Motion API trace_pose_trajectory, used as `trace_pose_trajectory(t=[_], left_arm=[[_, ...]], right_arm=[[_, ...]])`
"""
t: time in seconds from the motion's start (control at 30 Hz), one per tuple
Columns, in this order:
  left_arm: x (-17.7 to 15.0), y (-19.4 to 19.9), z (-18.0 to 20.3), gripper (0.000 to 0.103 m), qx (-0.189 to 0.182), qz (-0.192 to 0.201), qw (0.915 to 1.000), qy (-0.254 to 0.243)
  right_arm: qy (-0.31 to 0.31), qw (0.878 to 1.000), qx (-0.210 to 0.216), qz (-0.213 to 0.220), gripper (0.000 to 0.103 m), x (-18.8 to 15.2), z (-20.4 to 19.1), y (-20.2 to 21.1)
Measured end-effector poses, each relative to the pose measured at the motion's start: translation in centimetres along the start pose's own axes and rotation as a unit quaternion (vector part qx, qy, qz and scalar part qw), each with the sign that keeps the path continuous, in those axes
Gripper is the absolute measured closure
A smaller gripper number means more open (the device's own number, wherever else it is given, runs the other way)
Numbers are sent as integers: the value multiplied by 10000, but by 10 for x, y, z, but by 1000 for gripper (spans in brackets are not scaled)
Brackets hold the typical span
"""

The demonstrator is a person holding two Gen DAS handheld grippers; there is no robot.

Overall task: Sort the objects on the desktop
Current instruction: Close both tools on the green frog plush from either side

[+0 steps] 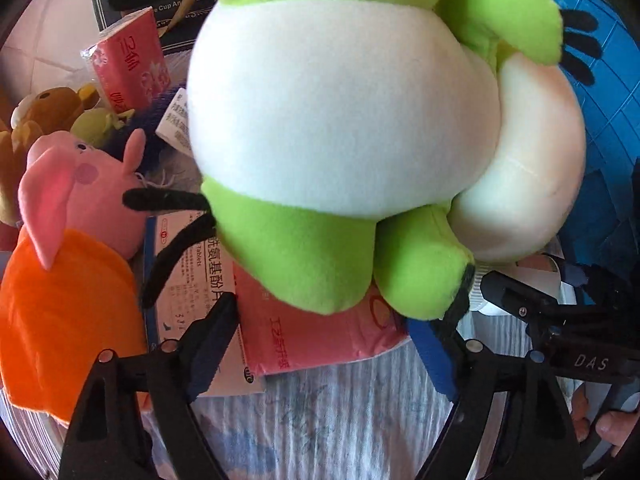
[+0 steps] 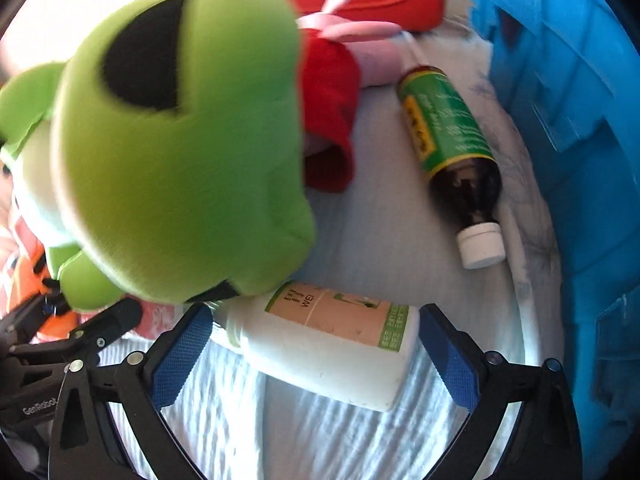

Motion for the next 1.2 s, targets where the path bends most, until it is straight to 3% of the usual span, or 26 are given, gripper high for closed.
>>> trace_pose_trajectory(t=[0.1, 0.2, 0.3, 0.37, 0.43, 0.53, 0.63, 0.77, 0.8, 0.83, 0.87, 1.0, 1.2], left_arm=[[-5, 19, -3, 24, -14, 51, 10000, -19], [-6, 47, -6, 24, 63, 161, 9998, -97], [5, 82, -10, 24, 220, 503, 9983, -206], [8, 97, 0, 19, 396, 777, 9958, -277], [22, 100, -2, 3, 485, 934, 9936, -407], [58, 64, -1, 4, 579, 727, 9935, -655], [61, 20, -2, 4, 683, 548, 9934, -738], [59, -10, 7, 4, 537, 484, 9933, -901], [62, -14, 8, 13, 473, 550, 9931, -922], [63, -18, 10, 34, 367, 560, 9932, -952], [64, -23, 11, 43, 324, 521, 9935, -957], [64, -21, 8, 50, 289, 623, 9943, -821], [52, 14, 5, 50, 334, 927, 9923, -750]], right_arm=[[300, 9994, -107, -150, 8, -10, -17, 6], [393, 9989, -240, -106, 6, -21, -28, 21], [416, 9986, -232, 220, 2, -17, -38, 50], [404, 9978, -135, 502, 0, -8, -45, 70], [368, 9970, 30, 686, 0, 4, -52, 83], [359, 9966, 85, 733, 0, 24, -54, 83], [282, 9979, 42, 579, 0, 39, -37, 61], [239, 9980, 407, 423, 0, 51, -14, 21], [367, 9976, 378, 454, 2, 58, -10, 12], [497, 9969, 394, 455, 15, 57, -17, 11], [553, 9966, 428, 443, 19, 57, -21, 9], [767, 9949, 297, 583, 23, 57, -28, 13], [930, 9918, 301, 818, 26, 50, -40, 40]])
Point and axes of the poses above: each gripper's, at about its wrist camera, not at the fingertips, and y roughly against the way its jaws point, z to its right, x to its top, the point moved 2 cm from there along -y, roughly the way its jaws point, and after that the axes turned 6 degrees about x, right-handed, at the moved point
